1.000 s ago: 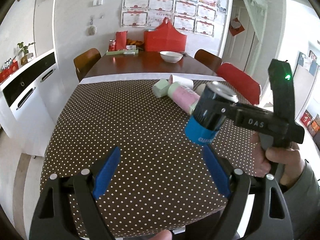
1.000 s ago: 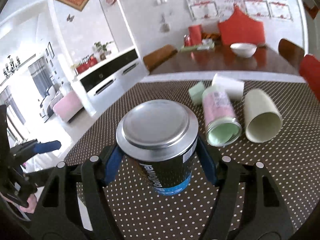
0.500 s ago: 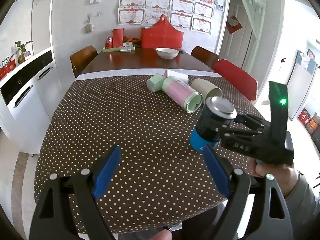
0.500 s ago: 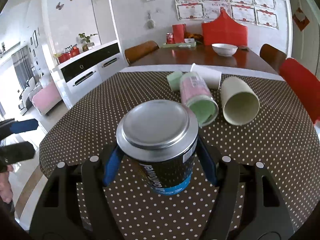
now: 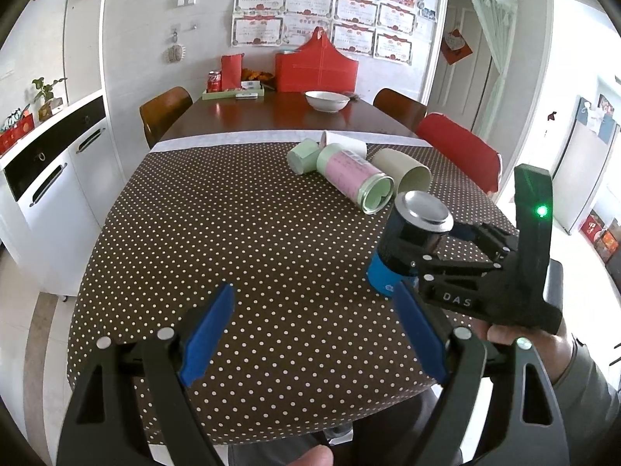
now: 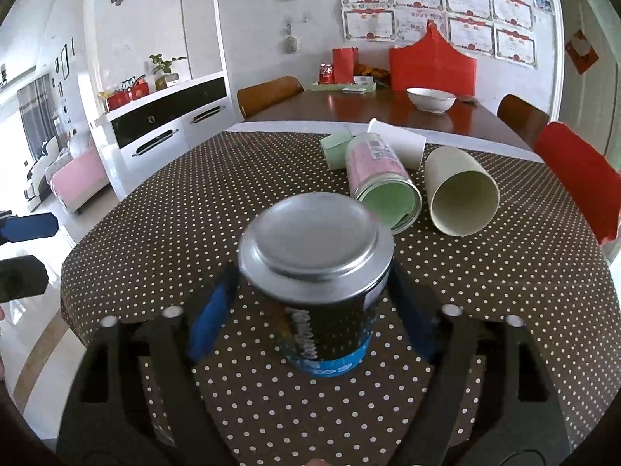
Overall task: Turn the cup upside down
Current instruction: 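Lower the upright can onto the tablecloth with the right gripper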
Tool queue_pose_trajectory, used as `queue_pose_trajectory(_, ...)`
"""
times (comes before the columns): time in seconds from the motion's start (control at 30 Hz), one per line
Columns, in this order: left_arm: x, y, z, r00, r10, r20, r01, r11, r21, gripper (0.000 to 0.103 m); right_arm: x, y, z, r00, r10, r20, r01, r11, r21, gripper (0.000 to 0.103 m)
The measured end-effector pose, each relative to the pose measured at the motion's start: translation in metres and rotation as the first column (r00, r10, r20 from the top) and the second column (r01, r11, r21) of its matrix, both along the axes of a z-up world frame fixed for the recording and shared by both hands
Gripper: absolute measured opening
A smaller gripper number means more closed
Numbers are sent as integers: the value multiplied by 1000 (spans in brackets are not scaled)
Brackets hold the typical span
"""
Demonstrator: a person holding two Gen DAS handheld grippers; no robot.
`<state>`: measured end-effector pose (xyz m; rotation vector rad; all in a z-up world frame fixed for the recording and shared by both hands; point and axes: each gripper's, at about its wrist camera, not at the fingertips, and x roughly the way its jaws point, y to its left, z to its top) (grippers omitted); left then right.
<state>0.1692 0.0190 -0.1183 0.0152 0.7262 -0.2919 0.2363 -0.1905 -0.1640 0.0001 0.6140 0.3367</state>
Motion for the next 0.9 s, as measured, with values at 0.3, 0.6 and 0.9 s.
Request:
queue_pose_trajectory(0.3, -10, 1, 5, 1000, 2, 22, -2, 1000, -7, 83, -4, -3, 11, 999, -40, 33, 41, 999, -8, 97)
queue_pose_trajectory(0.6, -21, -5, 20, 995, 38, 96, -40, 999, 21, 83, -18, -10, 33, 992, -101, 80, 103, 994, -19, 97)
queue_pose_trajectory(0.9, -40, -11, 41, 968, 110, 223, -120, 992, 31, 83, -58, -19, 73, 972, -182, 151, 184, 983, 4, 97)
